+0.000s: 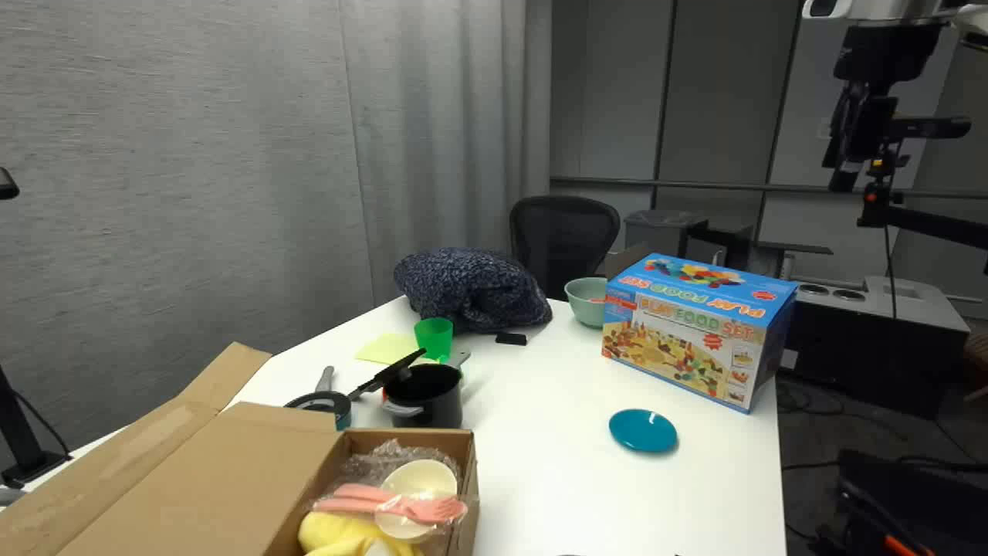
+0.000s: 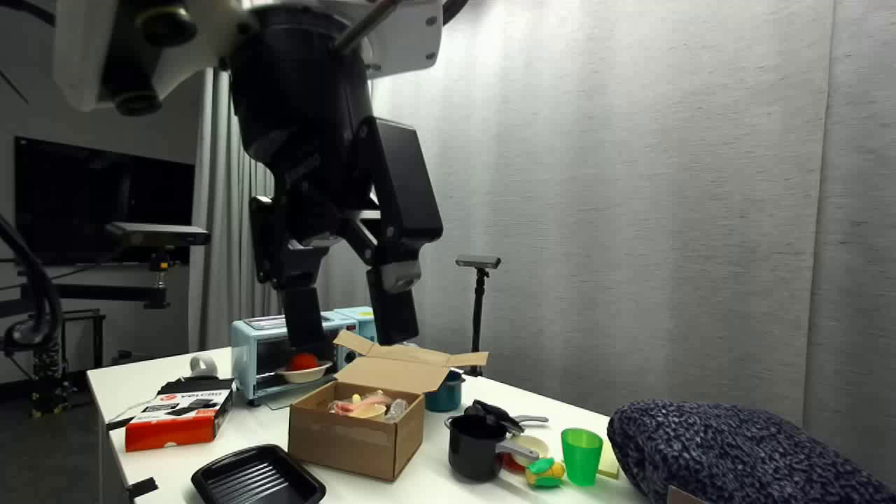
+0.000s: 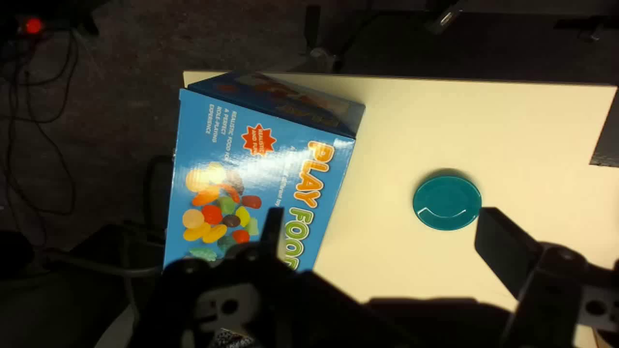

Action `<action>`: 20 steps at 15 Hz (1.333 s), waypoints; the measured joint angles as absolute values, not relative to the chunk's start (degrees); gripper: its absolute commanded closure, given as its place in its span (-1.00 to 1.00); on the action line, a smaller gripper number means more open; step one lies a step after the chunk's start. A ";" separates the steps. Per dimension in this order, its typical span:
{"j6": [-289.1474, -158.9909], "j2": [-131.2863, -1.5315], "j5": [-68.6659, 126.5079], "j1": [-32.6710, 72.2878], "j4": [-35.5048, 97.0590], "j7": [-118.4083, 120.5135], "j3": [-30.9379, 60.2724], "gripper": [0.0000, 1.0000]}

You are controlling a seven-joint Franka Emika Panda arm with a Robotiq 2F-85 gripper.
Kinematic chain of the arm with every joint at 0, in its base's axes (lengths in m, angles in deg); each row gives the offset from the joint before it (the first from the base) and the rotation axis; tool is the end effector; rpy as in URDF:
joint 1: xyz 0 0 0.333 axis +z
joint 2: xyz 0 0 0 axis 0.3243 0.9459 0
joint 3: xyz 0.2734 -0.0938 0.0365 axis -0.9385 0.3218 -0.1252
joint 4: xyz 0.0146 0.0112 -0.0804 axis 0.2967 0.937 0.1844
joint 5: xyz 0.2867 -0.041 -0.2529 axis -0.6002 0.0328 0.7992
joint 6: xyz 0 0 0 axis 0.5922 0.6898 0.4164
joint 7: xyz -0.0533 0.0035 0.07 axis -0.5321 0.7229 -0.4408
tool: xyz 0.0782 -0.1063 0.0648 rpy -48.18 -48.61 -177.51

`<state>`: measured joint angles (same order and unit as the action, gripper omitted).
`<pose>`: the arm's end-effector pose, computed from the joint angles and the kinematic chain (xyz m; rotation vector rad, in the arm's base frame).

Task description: Move the cardboard box forward

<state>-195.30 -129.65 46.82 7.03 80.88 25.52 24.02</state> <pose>0.2930 -0.1891 0.5010 2.9039 0.0516 0.1294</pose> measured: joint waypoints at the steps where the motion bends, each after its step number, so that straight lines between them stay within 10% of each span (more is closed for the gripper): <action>1: -195.30 -129.58 46.82 7.03 80.89 25.51 24.02 -1.00; 20: -204.02 -123.60 41.36 9.52 80.90 14.95 22.60 -1.00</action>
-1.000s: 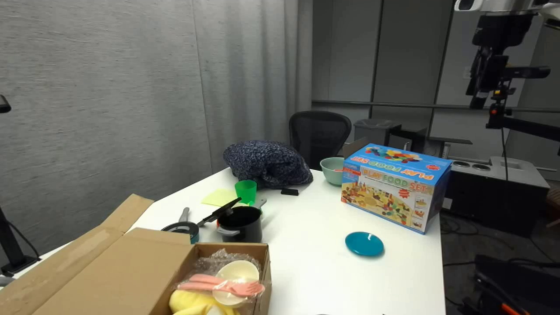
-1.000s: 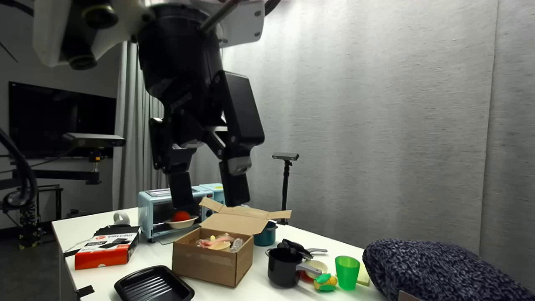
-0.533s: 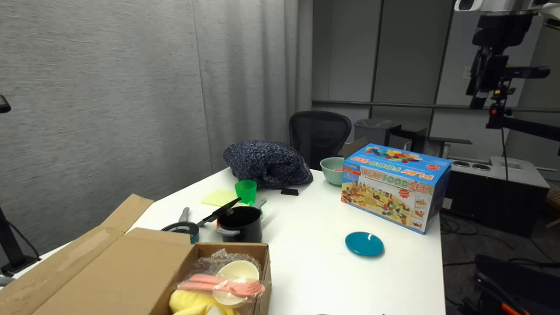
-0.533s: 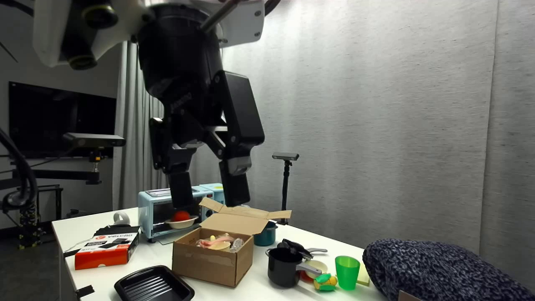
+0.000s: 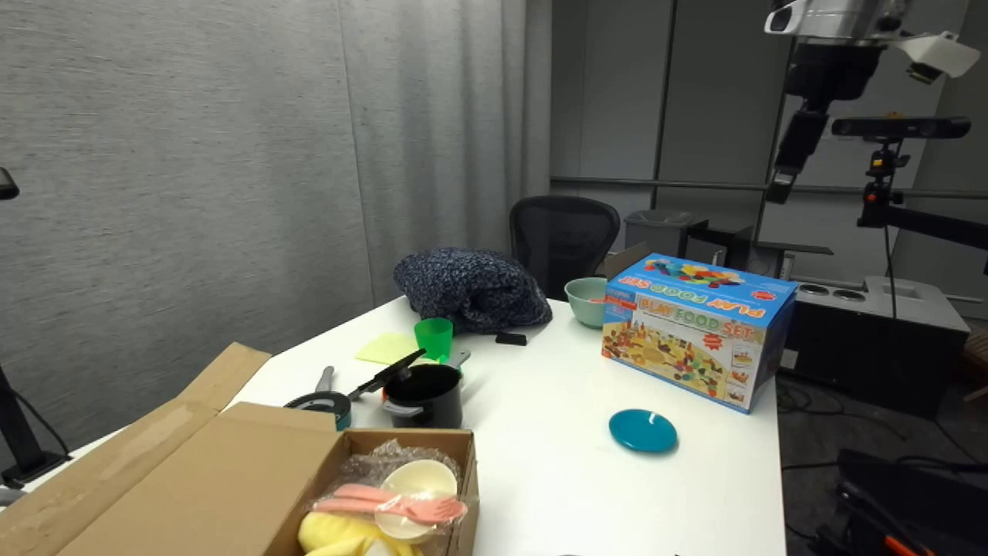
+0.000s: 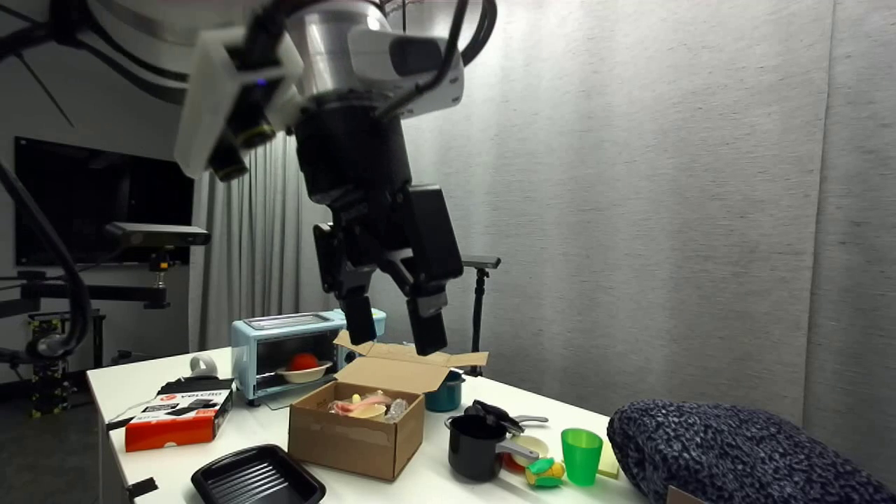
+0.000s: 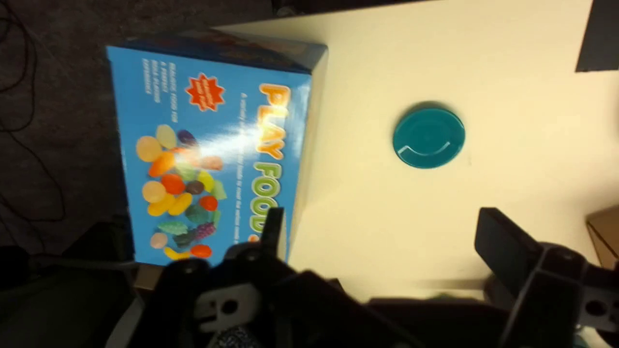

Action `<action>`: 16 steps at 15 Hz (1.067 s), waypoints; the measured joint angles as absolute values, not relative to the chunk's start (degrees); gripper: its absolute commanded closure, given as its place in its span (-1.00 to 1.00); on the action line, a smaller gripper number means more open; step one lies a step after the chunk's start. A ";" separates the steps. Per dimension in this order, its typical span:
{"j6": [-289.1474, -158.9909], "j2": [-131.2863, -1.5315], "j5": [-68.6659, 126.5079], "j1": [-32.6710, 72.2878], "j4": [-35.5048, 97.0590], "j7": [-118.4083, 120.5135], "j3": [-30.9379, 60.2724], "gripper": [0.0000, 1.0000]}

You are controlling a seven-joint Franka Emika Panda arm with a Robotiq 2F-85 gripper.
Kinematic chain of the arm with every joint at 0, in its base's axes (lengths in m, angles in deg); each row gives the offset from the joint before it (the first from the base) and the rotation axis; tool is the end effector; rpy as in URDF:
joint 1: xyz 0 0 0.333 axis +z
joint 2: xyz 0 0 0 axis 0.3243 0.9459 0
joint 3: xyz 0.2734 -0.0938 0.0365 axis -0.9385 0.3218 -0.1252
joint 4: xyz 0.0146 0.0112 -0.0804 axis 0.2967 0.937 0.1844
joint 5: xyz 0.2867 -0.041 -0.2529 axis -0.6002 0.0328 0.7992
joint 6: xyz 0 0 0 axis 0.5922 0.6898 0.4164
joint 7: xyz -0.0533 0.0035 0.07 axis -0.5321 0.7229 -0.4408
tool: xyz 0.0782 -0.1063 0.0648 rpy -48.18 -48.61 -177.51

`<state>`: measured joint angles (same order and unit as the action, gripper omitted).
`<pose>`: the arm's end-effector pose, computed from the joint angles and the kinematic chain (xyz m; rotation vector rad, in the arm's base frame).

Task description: Move the cardboard box forward

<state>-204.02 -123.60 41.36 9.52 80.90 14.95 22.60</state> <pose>0.3431 -0.1633 0.4818 2.9586 -0.1317 0.2674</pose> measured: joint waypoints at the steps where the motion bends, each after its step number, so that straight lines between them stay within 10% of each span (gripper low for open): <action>1: -206.19 -121.64 39.64 10.74 80.87 14.16 21.85 -1.00; 16: -216.11 -99.43 31.20 18.48 72.30 10.54 14.80 -1.00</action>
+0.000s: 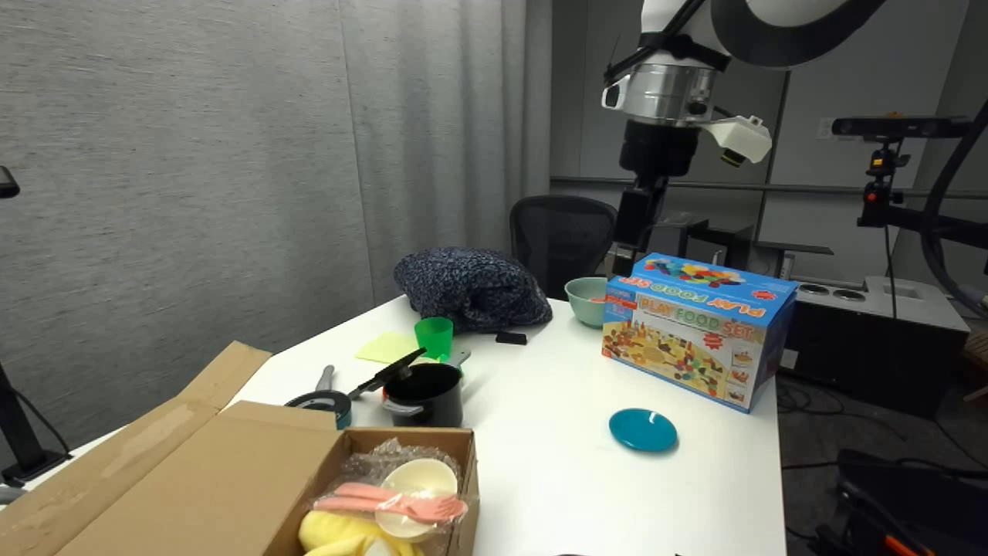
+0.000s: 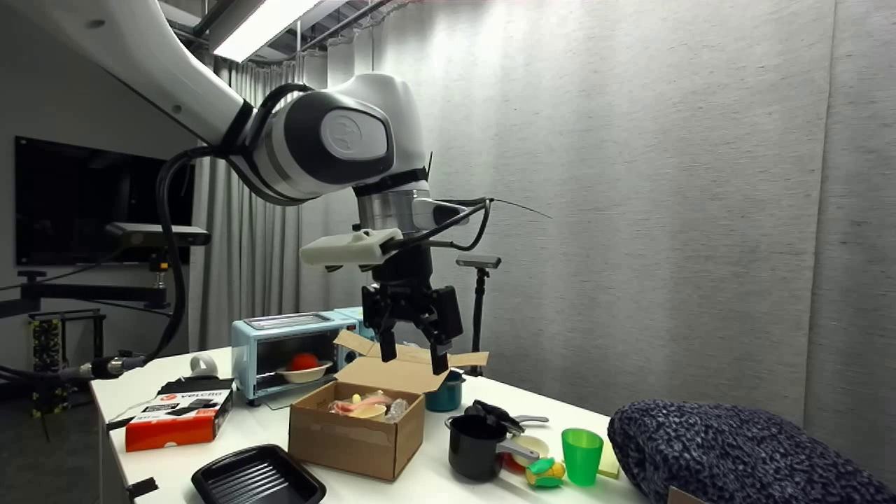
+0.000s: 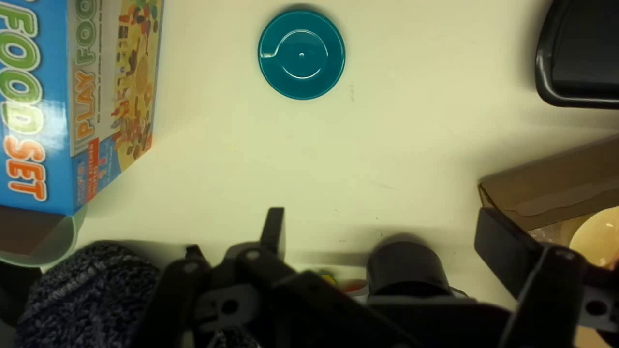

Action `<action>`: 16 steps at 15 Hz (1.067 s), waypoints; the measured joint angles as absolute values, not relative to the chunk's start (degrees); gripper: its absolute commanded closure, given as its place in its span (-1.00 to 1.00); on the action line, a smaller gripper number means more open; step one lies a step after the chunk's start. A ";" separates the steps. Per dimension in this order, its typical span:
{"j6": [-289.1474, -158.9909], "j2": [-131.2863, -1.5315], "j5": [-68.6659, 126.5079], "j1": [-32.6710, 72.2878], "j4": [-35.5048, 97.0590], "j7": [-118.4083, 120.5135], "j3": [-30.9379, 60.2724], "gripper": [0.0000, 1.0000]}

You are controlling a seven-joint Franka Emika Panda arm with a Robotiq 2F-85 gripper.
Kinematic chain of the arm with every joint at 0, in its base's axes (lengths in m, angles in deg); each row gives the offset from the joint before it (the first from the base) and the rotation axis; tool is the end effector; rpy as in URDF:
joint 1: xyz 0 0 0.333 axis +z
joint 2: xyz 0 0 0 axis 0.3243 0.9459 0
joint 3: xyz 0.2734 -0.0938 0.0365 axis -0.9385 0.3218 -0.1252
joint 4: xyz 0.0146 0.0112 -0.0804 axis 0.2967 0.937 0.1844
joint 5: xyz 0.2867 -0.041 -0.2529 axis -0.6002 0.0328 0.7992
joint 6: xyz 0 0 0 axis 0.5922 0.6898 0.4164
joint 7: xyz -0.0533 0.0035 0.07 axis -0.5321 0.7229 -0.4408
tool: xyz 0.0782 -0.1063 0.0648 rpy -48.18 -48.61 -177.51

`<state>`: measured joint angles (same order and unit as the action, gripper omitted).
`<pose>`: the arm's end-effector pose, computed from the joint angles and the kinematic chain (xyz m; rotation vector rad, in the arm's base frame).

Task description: Move the cardboard box forward

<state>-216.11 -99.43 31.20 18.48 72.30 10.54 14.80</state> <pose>0.4758 -0.0438 0.4051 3.0617 0.0854 0.2392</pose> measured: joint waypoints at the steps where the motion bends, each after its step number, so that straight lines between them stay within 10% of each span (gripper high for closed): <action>1: -216.11 -99.31 31.15 17.92 72.33 8.14 14.82 -1.00; 16: -224.30 -76.09 25.17 22.56 57.17 -3.54 6.35 -1.00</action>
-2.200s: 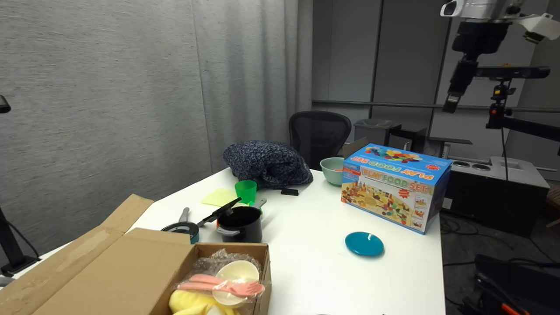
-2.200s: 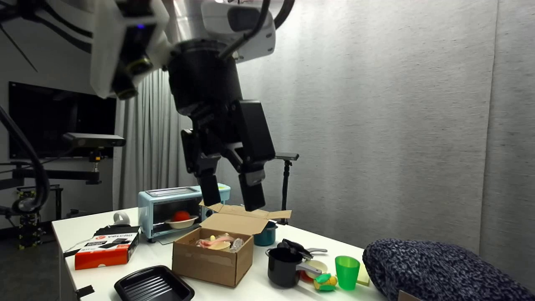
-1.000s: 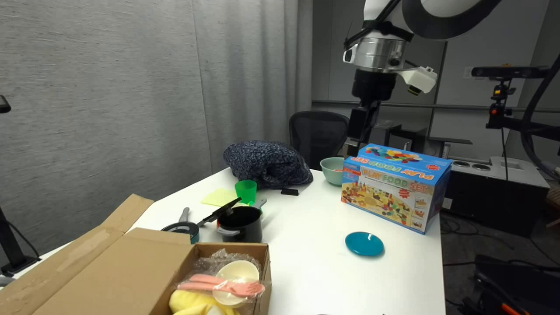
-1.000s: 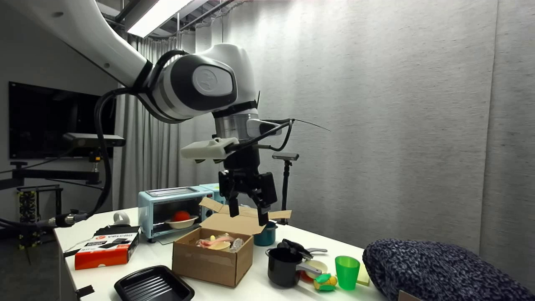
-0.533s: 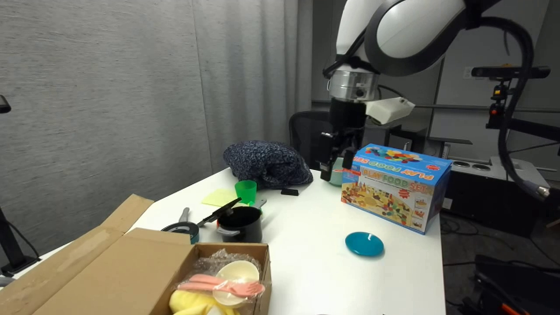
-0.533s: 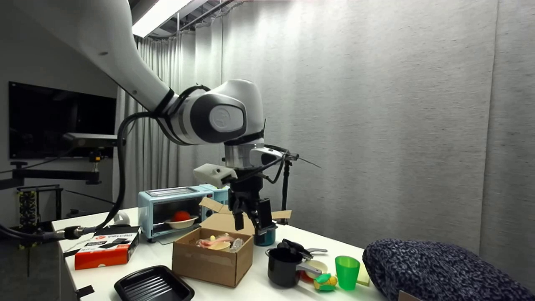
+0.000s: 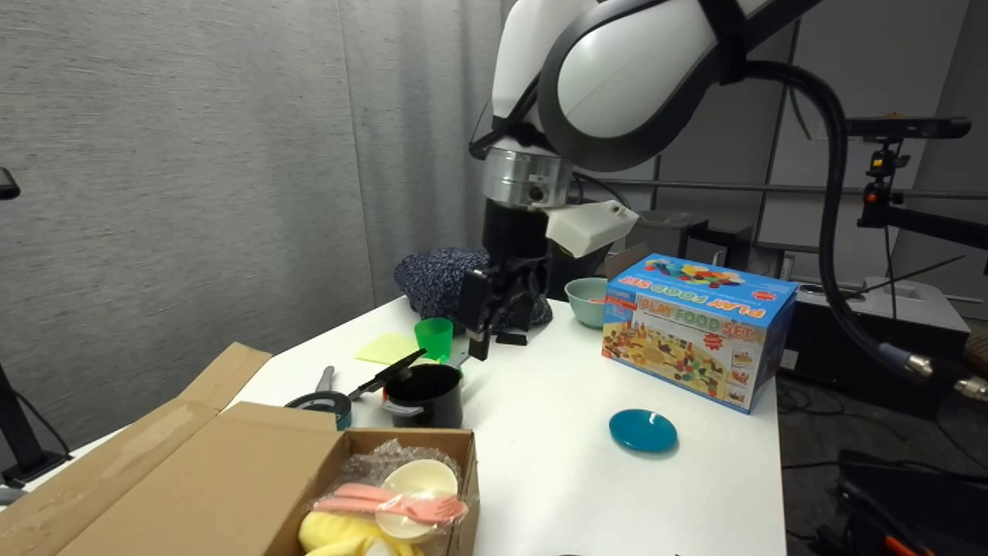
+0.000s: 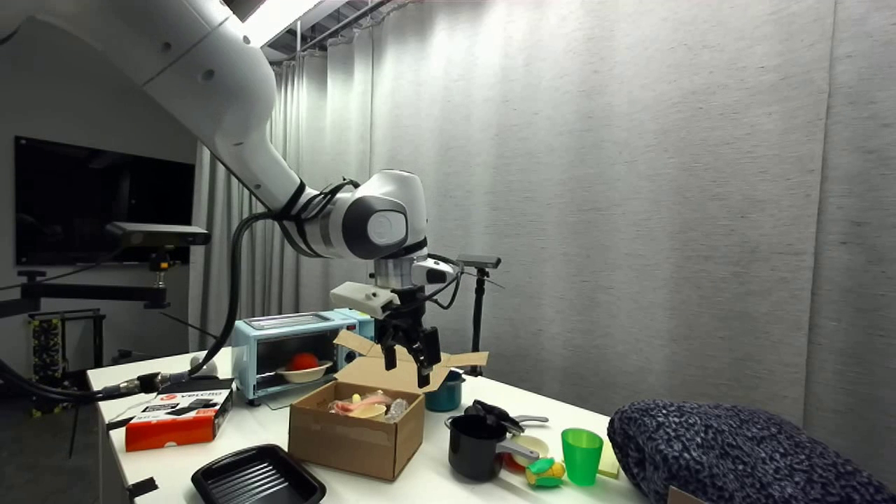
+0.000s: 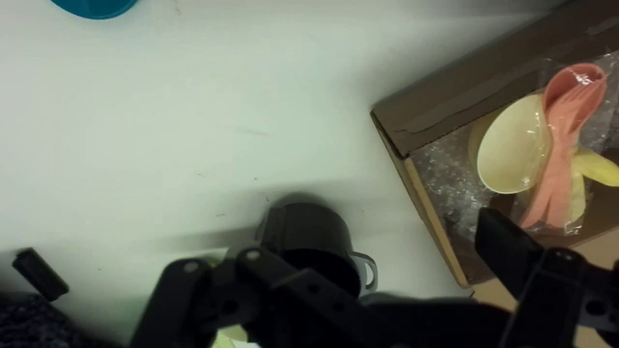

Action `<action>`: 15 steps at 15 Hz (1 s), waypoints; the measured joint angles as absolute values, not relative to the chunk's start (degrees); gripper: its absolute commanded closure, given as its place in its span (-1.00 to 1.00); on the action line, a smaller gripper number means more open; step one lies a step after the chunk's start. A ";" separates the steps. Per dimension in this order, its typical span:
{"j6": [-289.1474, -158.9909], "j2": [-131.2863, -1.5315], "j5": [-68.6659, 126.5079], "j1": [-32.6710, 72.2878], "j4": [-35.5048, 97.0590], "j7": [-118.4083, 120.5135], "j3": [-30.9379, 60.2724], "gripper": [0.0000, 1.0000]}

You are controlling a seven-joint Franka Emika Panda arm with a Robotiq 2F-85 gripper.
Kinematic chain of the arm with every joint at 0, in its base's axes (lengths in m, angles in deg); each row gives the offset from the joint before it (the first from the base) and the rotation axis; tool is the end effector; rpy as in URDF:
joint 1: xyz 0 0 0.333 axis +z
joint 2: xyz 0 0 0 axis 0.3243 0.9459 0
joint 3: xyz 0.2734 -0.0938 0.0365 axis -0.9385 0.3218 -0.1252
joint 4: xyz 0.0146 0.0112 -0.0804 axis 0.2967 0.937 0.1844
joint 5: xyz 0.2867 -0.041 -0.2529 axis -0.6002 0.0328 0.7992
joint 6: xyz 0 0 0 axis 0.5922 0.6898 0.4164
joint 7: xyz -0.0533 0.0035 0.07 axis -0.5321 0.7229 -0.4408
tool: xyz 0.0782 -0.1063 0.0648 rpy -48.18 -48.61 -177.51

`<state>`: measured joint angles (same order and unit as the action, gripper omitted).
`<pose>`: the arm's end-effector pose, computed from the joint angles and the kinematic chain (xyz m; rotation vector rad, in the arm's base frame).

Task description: Move the cardboard box forward

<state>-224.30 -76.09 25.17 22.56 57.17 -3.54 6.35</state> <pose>0.5741 0.0809 0.3304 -3.0880 0.0487 -0.2421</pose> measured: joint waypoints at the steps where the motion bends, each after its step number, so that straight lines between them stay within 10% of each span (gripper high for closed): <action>1: -224.03 -74.81 24.66 23.13 56.09 -3.54 5.76 -1.00; 15: -228.34 -71.89 24.26 24.22 56.20 -14.74 7.04 -1.00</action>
<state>-228.34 -71.89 24.26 24.22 56.20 -14.74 7.04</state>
